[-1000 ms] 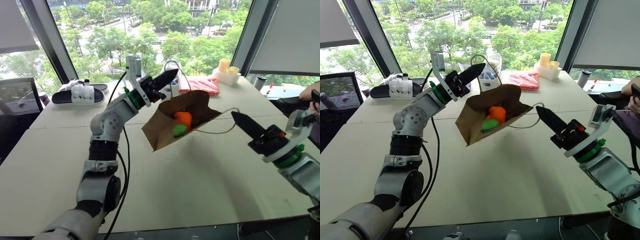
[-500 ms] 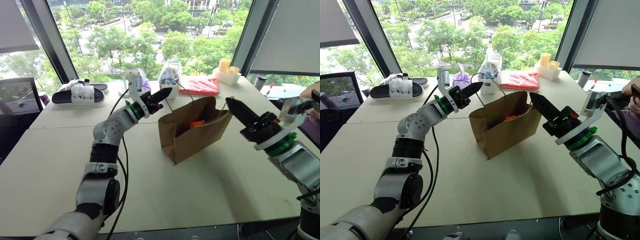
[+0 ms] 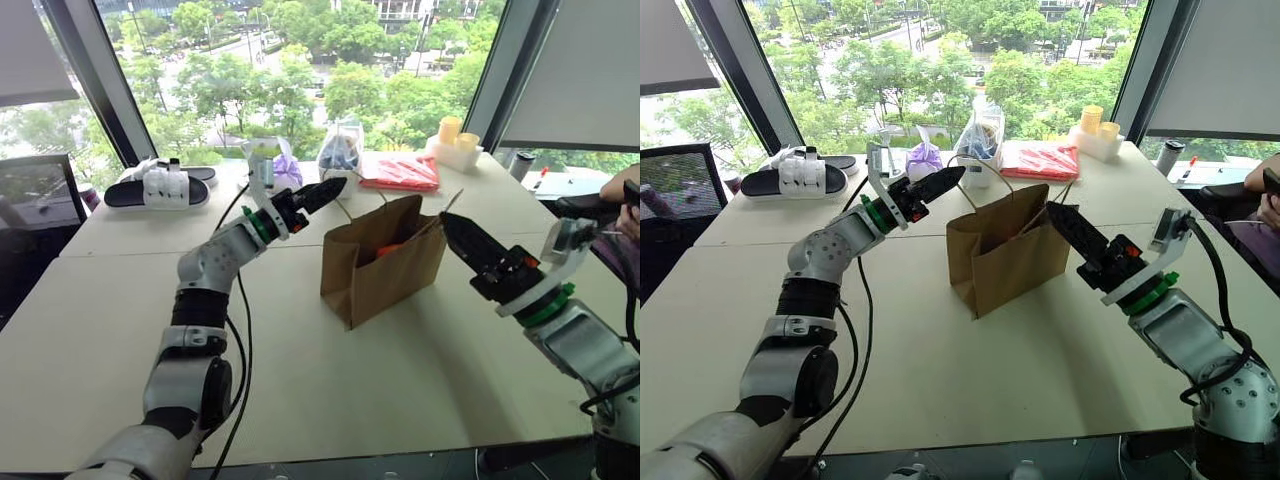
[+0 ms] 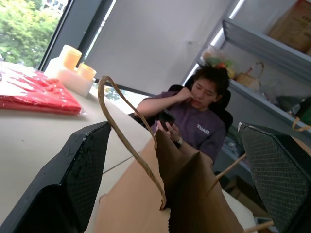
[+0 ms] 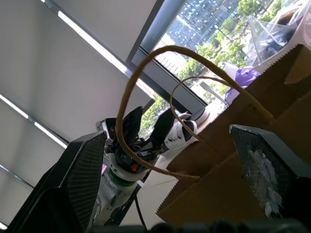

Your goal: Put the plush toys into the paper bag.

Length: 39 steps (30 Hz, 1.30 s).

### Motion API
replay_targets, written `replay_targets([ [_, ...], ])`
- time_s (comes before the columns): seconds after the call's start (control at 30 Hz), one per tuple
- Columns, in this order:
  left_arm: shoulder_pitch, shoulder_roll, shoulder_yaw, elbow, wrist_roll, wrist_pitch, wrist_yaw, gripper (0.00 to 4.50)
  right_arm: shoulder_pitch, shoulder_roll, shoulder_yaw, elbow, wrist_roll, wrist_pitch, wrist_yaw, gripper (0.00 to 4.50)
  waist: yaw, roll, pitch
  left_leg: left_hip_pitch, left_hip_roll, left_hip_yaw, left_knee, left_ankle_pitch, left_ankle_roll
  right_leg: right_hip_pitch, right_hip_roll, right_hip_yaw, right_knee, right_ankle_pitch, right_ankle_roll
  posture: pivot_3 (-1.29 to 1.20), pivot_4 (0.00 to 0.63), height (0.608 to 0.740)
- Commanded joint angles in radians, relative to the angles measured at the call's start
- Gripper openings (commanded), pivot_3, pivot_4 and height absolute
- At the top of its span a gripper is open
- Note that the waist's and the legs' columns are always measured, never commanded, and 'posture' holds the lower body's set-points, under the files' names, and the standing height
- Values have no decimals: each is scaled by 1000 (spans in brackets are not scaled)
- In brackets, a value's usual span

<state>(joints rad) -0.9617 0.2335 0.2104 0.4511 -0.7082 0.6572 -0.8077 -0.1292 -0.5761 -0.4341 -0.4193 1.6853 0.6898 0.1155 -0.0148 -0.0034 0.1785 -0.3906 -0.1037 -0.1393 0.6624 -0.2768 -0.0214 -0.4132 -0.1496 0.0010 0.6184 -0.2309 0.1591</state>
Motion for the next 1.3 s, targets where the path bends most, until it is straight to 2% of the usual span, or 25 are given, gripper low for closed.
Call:
replay_targets([
  [0.03, 28, 60, 21, -5, -22, 22, -94, 4428, 61, 1, -31, -50, -8, -5, 61, 4489, 0, 0, 0, 0, 0, 0, 0, 0, 0, 0, 0, 0, 0, 0, 0, 0, 150, 740],
  [0.17, 66, 100, 21, -3, -13, 20, -145, 4428, 95, 2, 23, -33, -98, 2, 80, 4489, 3, 0, 0, 0, 0, 0, 1, 0, 0, 0, 0, 0, 1, 0, 0, 0, 150, 740],
  [0.23, 89, 112, 17, -18, -13, 28, -160, 4500, 88, 3, 60, -12, -152, 9, 85, 3984, 4, 0, 0, 0, 0, 0, 1, 0, 0, 0, 0, 0, 1, 0, 0, 0, 150, 740],
  [0.3, 127, 121, -3, -64, -8, 37, -178, 4500, 66, 2, 116, 16, -238, 16, 85, 3183, 3, 0, 0, 0, 0, -1, 1, 0, 0, 1, 0, 0, 1, 0, 0, 0, 150, 740],
  [0.5, 227, 129, -108, -228, 75, -17, -176, 4500, -9, 22, 222, 41, -351, 46, 123, 89, 3, 0, 0, 0, 0, 0, 1, 0, 0, 0, 0, 0, 1, 0, 0, 0, 150, 740],
  [0.7, 258, 120, -192, -336, 122, -63, -193, 4500, -87, 65, 292, 80, -454, 62, 131, 33, 5, 0, 0, 0, 0, -1, 1, 0, 0, 0, 0, 0, 0, 0, 0, 0, 150, 740],
  [0.97, 267, 111, -268, -388, 154, -91, -212, 4500, -157, 113, 304, 134, -533, 80, 145, 33, 4, 0, 0, 0, 0, -1, 0, 0, 0, 0, 0, 0, 0, 0, 0, 0, 150, 740],
  [1.13, 260, 79, -297, -364, 192, -129, -192, 4500, -169, 139, 301, 138, -557, 94, 152, 33, 5, 0, 0, 0, 0, -1, 0, 0, 0, 0, 0, 0, 0, 0, 0, 0, 150, 740],
  [1.3, 227, 3, -333, -278, 276, -209, -124, 4500, -168, 160, 302, 136, -580, 104, 156, 33, 5, 0, 0, 0, 0, -1, 0, 0, 0, 0, 0, 0, 0, 0, 0, 0, 150, 740],
])
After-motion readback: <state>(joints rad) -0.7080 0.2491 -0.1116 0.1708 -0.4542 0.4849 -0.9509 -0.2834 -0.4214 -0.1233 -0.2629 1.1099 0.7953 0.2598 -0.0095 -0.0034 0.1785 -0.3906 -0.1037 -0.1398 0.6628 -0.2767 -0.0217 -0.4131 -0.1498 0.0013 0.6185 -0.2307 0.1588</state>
